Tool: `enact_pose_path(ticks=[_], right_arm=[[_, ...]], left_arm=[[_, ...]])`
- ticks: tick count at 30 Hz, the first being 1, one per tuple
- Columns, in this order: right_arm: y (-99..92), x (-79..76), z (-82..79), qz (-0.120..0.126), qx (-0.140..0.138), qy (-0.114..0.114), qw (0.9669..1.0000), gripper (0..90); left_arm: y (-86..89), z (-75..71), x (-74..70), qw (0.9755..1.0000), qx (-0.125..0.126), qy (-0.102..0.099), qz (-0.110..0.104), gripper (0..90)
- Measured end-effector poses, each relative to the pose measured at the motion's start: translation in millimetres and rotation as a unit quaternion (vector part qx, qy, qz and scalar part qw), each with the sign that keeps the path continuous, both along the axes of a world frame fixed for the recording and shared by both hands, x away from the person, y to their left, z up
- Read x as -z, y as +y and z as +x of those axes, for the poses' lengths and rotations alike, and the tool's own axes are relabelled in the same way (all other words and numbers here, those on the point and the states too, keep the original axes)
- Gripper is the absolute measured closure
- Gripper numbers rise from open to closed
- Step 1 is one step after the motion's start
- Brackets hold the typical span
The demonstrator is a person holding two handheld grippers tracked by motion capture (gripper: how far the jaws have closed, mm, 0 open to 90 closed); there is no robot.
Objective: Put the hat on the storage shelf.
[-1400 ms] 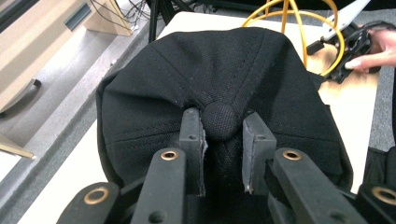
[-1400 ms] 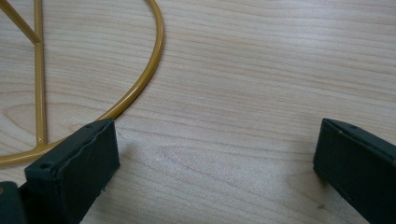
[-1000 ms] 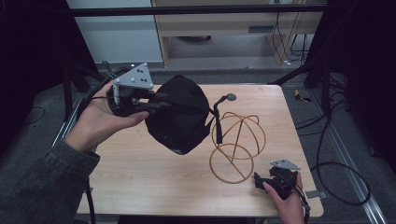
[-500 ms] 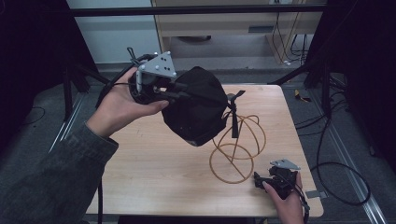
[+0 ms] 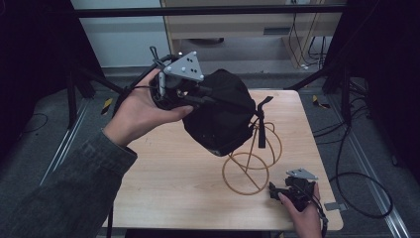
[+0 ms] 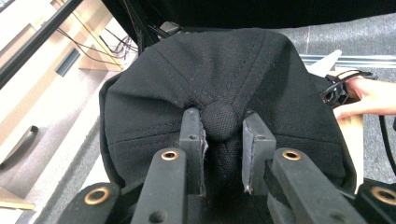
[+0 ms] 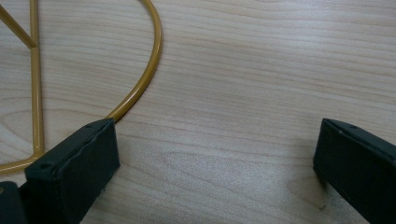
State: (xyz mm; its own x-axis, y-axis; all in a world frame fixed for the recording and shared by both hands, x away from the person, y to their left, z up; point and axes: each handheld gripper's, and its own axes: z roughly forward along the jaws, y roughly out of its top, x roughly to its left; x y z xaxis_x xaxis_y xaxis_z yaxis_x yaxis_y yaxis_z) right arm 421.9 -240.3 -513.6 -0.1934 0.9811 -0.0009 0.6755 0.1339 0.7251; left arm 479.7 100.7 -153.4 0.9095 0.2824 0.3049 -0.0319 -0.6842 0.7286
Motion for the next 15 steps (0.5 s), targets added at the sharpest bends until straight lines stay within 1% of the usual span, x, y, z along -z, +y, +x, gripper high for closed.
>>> enact_pose_path(ticks=[3, 6, 8, 12, 15], right_arm=[[0.0, 0.0, 0.0, 0.0, 0.0, 0.0, 1.0, 0.4], [0.0, 0.0, 0.0, 0.0, 0.0, 0.0, 1.0, 0.3], [0.0, 0.0, 0.0, 0.0, 0.0, 0.0, 1.0, 0.4], [0.0, 0.0, 0.0, 0.0, 0.0, 0.0, 1.0, 0.4], [0.2, 0.0, -0.1, 0.001, 0.001, 0.0, 1.0, 0.4]], left_arm=[[-4.8, -0.4, 1.1, 1.0, 0.003, 0.0, 0.005, 73.5], [-11.0, -0.3, 0.8, 1.0, 0.007, 0.0, 0.005, 73.6], [-17.2, -1.8, 0.5, 0.9999, 0.01, -0.001, 0.004, 73.5], [-28.4, -4.6, -0.8, 0.9998, 0.015, -0.003, 0.009, 73.5], [-39.2, -4.3, 0.2, 0.9997, 0.022, -0.002, 0.011, 73.5]])
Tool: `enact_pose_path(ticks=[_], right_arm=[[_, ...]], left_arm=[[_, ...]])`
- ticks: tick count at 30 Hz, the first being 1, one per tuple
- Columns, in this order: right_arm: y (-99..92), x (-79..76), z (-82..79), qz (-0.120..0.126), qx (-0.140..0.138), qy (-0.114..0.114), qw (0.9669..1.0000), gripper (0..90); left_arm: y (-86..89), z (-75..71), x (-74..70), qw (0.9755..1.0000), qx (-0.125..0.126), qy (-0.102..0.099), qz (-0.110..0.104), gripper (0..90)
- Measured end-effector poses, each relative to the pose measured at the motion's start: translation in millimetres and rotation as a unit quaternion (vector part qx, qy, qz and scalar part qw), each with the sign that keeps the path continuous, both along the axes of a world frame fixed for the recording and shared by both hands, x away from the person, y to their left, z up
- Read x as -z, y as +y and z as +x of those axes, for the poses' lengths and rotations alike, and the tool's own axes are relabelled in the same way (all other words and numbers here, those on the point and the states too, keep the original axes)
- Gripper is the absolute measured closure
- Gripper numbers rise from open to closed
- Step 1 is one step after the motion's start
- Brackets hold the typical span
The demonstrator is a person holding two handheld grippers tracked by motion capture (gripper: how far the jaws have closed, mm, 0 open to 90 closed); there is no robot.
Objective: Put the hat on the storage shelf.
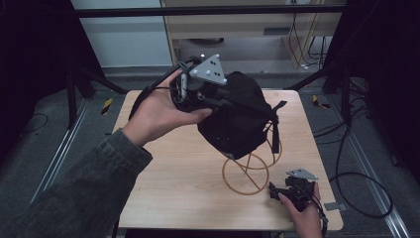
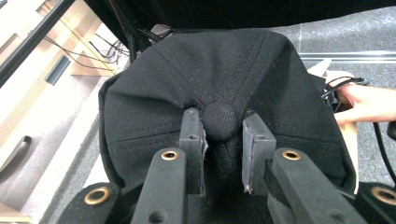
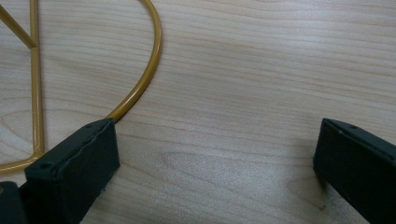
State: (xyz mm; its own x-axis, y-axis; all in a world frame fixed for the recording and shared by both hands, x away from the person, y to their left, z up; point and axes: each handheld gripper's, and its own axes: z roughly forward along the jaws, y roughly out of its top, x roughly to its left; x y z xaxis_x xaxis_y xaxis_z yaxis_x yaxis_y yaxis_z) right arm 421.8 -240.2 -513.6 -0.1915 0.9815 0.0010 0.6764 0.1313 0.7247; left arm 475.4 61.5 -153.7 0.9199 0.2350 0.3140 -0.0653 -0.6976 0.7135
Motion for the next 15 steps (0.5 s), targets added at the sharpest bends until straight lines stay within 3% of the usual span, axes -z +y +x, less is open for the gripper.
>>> enact_pose_path(ticks=[7, 15], right_arm=[[-0.2, 0.0, 0.1, -0.001, -0.001, 0.0, 1.0, 0.4], [-0.3, 0.0, 0.2, 0.001, -0.003, 0.0, 1.0, 0.4]], left_arm=[[-21.3, 3.1, 2.1, 0.9999, 0.008, 0.007, 0.0, 73.5], [-40.3, 2.0, 7.1, 0.9997, 0.017, 0.008, 0.016, 73.5]])
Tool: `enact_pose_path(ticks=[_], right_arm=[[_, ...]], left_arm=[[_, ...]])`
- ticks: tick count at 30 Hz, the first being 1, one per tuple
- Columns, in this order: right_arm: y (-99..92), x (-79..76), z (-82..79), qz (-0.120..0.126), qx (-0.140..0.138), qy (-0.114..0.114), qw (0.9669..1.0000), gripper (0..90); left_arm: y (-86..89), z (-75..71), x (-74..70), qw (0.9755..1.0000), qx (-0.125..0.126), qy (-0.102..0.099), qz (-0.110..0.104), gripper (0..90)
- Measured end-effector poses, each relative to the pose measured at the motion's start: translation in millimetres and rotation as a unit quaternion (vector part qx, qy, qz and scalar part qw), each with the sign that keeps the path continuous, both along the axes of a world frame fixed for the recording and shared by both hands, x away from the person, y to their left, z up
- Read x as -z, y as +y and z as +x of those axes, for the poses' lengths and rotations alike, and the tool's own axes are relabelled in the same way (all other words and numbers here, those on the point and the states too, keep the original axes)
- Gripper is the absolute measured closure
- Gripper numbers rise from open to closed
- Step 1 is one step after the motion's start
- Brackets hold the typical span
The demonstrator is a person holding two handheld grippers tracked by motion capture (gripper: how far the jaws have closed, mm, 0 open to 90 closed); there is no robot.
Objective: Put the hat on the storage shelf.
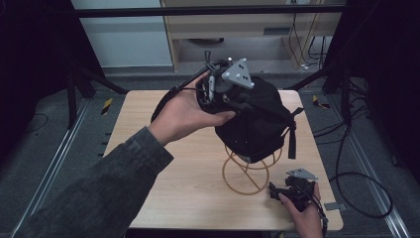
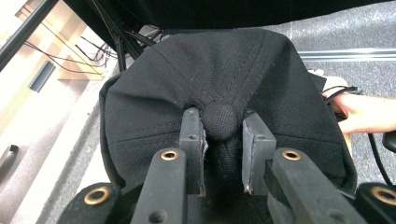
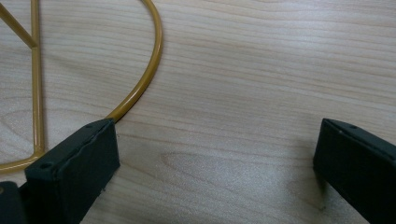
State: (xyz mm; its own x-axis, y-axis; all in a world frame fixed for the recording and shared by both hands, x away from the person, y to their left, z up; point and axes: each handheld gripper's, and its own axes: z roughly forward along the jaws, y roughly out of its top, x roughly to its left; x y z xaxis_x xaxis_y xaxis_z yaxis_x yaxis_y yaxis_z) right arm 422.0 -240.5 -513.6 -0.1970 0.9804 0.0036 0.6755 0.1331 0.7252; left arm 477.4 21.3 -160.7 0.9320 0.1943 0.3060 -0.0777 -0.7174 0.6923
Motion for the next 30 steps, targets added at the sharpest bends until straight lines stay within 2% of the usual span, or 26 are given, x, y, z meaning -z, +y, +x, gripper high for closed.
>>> enact_pose_path(ticks=[8, 11, 15, 17, 20, 26, 30], right_arm=[[0.0, 0.0, 0.0, 0.0, 0.0, 0.0, 1.0, 0.4], [0.0, 0.0, 0.0, 0.0, 0.0, 0.0, 1.0, 0.4], [0.0, 0.0, 0.0, 0.0, 0.0, 0.0, 1.0, 0.4], [0.0, 0.0, 0.0, 0.0, 0.0, 0.0, 1.0, 0.4], [0.0, 0.0, 0.0, 0.0, 0.0, 0.0, 1.0, 0.4], [0.0, 0.0, 0.0, 0.0, 0.0, 0.0, 1.0, 0.4], [0.1, 0.1, 0.0, -0.001, 0.001, 0.0, 1.0, 0.4]], left_arm=[[-8.4, 4.7, 2.5, 1.0, -0.004, 0.003, 0.008, 73.5], [-10.5, 5.3, 3.6, 0.9998, -0.004, 0.001, 0.019, 73.4], [-13.2, 5.5, 4.5, 0.9998, -0.004, 0.003, 0.017, 73.4], [-15.4, 4.6, 6.7, 0.9998, -0.003, 0.002, 0.02, 73.4], [-17.7, 1.9, 10.8, 0.9994, 0.0, -0.004, 0.035, 73.4], [-20.3, 7.0, 14.8, 0.9994, -0.006, 0.003, 0.033, 73.4], [-24.9, 8.2, 19.4, 0.9991, -0.004, 0.003, 0.041, 73.3]])
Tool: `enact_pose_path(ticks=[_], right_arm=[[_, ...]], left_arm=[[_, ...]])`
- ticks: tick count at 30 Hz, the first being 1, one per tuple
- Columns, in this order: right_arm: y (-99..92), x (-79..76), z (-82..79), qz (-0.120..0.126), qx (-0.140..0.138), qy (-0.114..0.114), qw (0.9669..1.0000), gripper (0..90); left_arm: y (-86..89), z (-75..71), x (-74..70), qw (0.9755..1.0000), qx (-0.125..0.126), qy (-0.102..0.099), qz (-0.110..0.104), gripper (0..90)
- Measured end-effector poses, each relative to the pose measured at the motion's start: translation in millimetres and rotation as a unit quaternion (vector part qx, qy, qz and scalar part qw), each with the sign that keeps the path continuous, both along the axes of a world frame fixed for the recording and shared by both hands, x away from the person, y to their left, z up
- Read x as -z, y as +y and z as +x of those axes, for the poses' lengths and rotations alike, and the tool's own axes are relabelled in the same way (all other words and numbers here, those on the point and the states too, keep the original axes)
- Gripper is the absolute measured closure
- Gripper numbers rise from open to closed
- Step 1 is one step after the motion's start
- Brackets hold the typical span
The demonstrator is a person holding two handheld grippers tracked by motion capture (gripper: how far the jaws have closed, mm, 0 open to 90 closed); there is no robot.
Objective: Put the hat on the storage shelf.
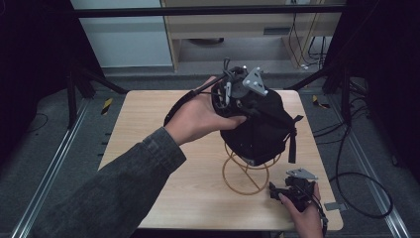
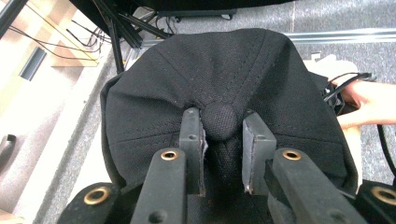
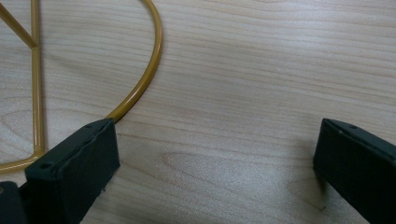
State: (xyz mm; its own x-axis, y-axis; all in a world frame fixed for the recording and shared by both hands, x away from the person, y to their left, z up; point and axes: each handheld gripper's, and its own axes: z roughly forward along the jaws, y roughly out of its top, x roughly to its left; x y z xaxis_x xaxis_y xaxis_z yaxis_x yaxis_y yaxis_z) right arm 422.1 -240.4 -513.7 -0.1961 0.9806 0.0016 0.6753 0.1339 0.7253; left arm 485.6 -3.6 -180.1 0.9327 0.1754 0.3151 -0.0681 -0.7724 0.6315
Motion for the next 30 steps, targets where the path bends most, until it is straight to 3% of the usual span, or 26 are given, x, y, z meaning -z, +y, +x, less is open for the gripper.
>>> enact_pose_path(ticks=[20, 25, 30], right_arm=[[0.0, -0.1, -0.1, 0.001, 0.0, 0.0, 1.0, 0.4], [0.1, 0.0, -0.1, 0.001, 0.0, 0.001, 1.0, 0.4], [0.2, 0.0, -0.1, 0.001, 0.001, 0.001, 1.0, 0.4]], left_arm=[[-9.8, 11.4, 29.5, 0.9994, 0.001, 0.032, 0.012, 72.8], [-16.3, 8.5, 35.3, 0.9992, 0.006, 0.026, 0.028, 72.4], [-17.8, 12.7, 41.3, 0.9992, 0.001, 0.034, 0.023, 71.8]])
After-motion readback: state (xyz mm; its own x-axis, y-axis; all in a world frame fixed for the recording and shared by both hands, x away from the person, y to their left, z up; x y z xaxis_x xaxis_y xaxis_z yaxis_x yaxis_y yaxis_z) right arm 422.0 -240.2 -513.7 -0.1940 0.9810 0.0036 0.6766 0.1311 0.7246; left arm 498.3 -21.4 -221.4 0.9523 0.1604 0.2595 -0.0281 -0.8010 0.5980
